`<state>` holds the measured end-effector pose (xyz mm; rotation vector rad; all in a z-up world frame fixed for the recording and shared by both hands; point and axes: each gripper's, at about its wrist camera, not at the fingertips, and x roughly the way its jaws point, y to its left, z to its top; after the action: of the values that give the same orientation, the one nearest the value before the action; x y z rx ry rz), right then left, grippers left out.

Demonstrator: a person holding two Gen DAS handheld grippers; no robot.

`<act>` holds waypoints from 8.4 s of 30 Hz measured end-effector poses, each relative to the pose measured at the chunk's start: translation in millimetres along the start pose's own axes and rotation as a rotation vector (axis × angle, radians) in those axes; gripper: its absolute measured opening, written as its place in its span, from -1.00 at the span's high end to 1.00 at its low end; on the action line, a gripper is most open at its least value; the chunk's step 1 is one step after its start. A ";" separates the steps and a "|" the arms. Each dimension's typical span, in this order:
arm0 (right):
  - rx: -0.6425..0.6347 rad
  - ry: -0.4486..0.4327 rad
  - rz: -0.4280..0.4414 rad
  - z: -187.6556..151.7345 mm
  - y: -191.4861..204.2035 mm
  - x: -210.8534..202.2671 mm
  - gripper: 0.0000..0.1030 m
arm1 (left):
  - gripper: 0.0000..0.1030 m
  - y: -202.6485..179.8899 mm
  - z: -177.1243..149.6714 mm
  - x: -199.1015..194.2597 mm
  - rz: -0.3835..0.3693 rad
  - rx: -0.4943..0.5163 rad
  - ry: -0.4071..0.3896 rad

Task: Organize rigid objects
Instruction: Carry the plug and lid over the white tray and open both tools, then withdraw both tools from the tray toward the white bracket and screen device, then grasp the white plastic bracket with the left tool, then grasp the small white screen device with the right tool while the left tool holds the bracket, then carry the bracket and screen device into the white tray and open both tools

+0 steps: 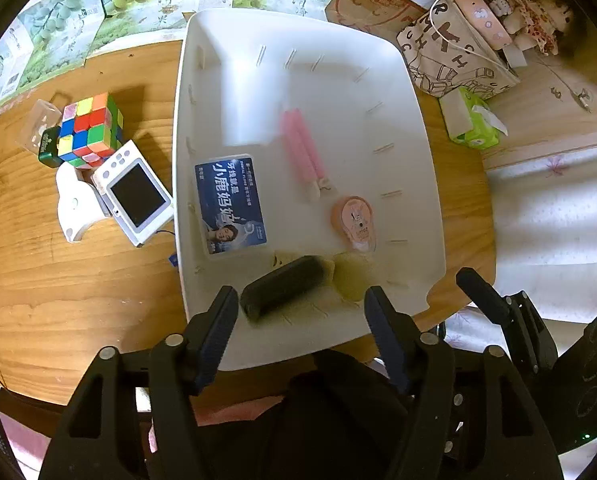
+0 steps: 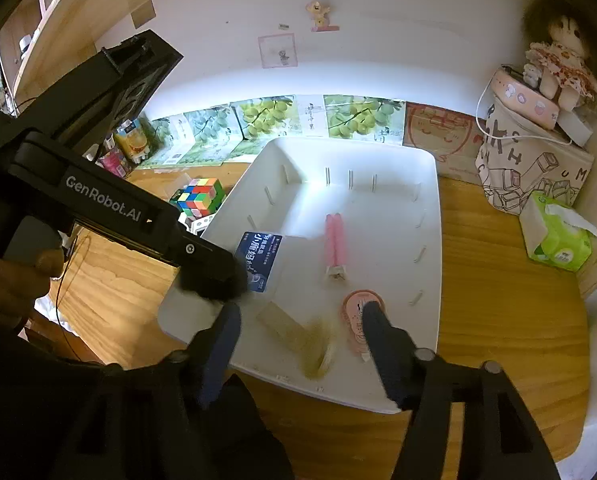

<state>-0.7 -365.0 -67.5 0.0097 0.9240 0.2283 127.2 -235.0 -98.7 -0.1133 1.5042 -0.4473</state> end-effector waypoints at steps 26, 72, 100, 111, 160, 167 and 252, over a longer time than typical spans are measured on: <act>0.034 -0.071 0.024 11.2 96.8 7.1 -0.41 | -0.49 100.6 -35.9 -104.6 0.105 0.044 -0.381; -0.480 0.215 -0.147 77.2 205.9 136.0 -0.48 | -0.49 244.6 18.8 -16.2 0.047 0.004 -0.138; -0.665 0.418 -0.024 93.4 185.3 181.4 -0.48 | -0.45 234.7 58.3 52.4 0.095 -0.239 0.067; -0.677 0.416 -0.030 97.0 179.4 179.8 -0.48 | -0.41 211.9 74.8 60.6 0.133 -0.210 0.050; -0.391 0.779 -0.232 138.6 169.4 323.4 -0.49 | -0.09 298.1 -49.0 -38.8 -0.069 -0.395 -0.020; -0.393 0.777 -0.269 145.9 169.4 337.0 -0.29 | -0.09 292.8 -40.5 -50.5 -0.062 -0.363 -0.028; 0.101 0.193 0.094 84.7 -61.8 22.5 0.01 | -0.38 -6.8 13.5 -30.6 0.010 -0.048 -0.228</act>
<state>91.2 -413.3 -40.6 0.1264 1.1280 0.2724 138.9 -233.1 -66.6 -0.1890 1.2907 -0.3772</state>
